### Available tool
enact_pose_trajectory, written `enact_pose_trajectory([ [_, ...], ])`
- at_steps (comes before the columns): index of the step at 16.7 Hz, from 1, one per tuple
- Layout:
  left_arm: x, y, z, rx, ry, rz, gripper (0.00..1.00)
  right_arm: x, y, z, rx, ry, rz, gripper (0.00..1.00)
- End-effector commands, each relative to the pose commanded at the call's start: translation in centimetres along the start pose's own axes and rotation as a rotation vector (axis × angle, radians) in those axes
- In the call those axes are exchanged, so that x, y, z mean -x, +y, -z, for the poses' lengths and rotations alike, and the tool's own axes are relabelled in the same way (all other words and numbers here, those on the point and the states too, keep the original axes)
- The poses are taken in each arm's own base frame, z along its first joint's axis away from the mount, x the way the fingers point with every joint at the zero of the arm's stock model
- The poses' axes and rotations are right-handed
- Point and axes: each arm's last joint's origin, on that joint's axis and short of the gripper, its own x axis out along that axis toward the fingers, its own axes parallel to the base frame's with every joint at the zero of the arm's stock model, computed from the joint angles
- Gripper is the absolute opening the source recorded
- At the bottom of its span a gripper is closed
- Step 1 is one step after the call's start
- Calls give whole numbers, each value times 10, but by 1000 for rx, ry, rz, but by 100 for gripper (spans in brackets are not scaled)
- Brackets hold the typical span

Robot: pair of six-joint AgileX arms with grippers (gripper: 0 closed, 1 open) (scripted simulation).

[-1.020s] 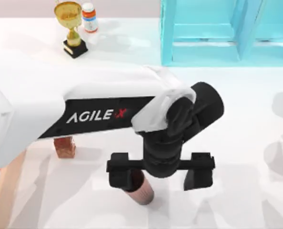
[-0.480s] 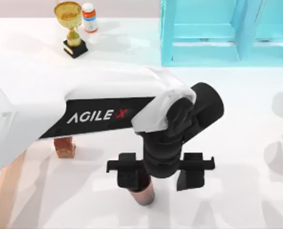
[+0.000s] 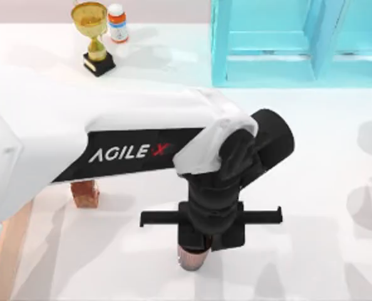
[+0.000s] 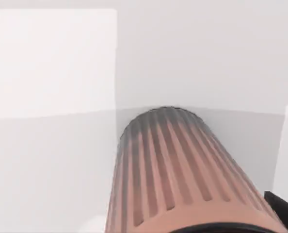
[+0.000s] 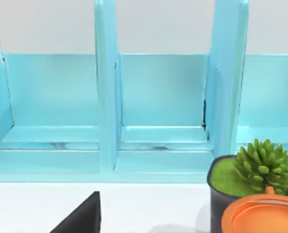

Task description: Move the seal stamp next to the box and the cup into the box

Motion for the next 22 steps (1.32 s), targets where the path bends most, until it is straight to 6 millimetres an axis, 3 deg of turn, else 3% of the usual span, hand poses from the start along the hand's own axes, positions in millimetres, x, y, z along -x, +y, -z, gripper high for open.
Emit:
enact_pose_trajectory([
  [10, 6, 5, -2, -1, -1, 2, 0, 0, 0, 0, 0, 0, 0, 100],
  [12, 24, 20, -5, -1, -2, 4, 0, 0, 0, 0, 0, 0, 0, 100],
  [18, 93, 90, -2, 0, -2, 2, 0, 0, 0, 0, 0, 0, 0, 100],
  [22, 101, 100, 0, 0, -1, 1, 0, 0, 0, 0, 0, 0, 0, 100],
])
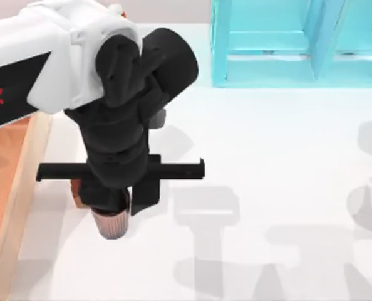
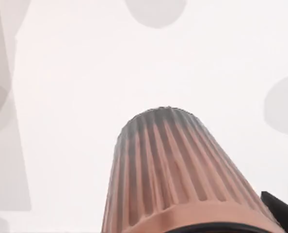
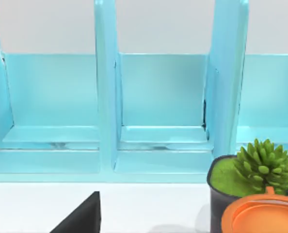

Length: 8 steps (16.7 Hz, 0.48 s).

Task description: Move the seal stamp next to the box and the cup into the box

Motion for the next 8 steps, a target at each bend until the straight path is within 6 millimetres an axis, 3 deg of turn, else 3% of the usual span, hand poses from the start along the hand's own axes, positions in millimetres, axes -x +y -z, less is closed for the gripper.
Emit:
enact_pose_trajectory([
  [4, 1, 7, -5, -5, -1, 4, 0, 0, 0, 0, 0, 0, 0, 100],
  [8, 5, 58, -27, -5, -1, 18, 0, 0, 0, 0, 0, 0, 0, 100],
])
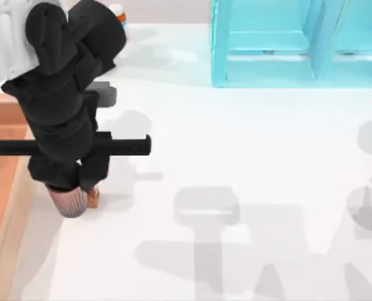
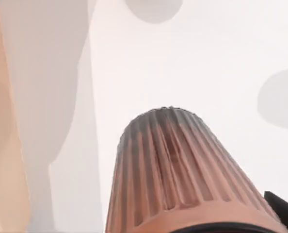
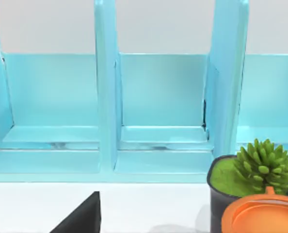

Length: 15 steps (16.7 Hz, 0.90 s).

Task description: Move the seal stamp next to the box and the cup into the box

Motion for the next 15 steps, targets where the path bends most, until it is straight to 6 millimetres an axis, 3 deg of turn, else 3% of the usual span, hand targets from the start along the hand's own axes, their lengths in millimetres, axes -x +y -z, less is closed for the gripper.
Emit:
enact_pose_trajectory([
  [4, 0, 83, -11, 1, 18, 5, 0, 0, 0, 0, 0, 0, 0, 100],
  [9, -4, 185, 12, 1, 26, 30, 0, 0, 0, 0, 0, 0, 0, 100],
  [12, -6, 217, 31, 1, 12, 45, 0, 0, 0, 0, 0, 0, 0, 100],
  [15, -8, 226, 39, 0, 6, 52, 0, 0, 0, 0, 0, 0, 0, 100],
])
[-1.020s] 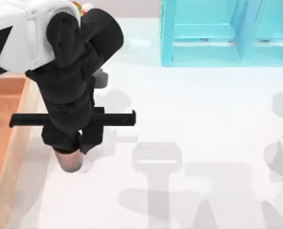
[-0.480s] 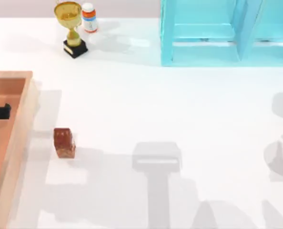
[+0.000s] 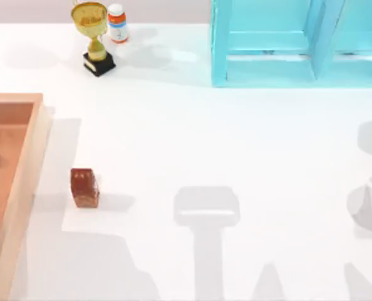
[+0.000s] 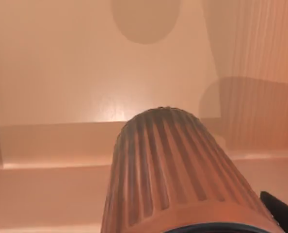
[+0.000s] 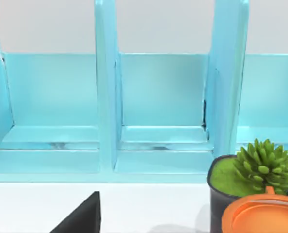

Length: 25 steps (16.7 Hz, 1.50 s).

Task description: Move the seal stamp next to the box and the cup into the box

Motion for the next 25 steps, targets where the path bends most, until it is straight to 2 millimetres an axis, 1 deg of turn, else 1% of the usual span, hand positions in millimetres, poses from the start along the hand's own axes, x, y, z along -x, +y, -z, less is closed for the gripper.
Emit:
enact_pose_trajectory([
  [6, 1, 0, -3, -7, -10, -15, 0, 0, 0, 0, 0, 0, 0, 100],
  [11, 13, 8, -25, 1, -177, -147, 0, 0, 0, 0, 0, 0, 0, 100],
  [13, 12, 13, -31, 8, -229, -191, 0, 0, 0, 0, 0, 0, 0, 100],
  [14, 7, 15, -32, 11, -235, -198, 0, 0, 0, 0, 0, 0, 0, 100],
  [16, -10, 17, -29, 12, -205, -177, 0, 0, 0, 0, 0, 0, 0, 100],
  [19, -40, 14, -15, 4, -102, -90, 0, 0, 0, 0, 0, 0, 0, 100],
  [21, -56, 10, -6, 0, -37, -34, 0, 0, 0, 0, 0, 0, 0, 100],
  [23, -64, 8, 0, 0, -1, -1, 0, 0, 0, 0, 0, 0, 0, 100],
  [25, -64, 8, 0, 0, 0, 0, 0, 0, 0, 0, 0, 0, 0, 100],
])
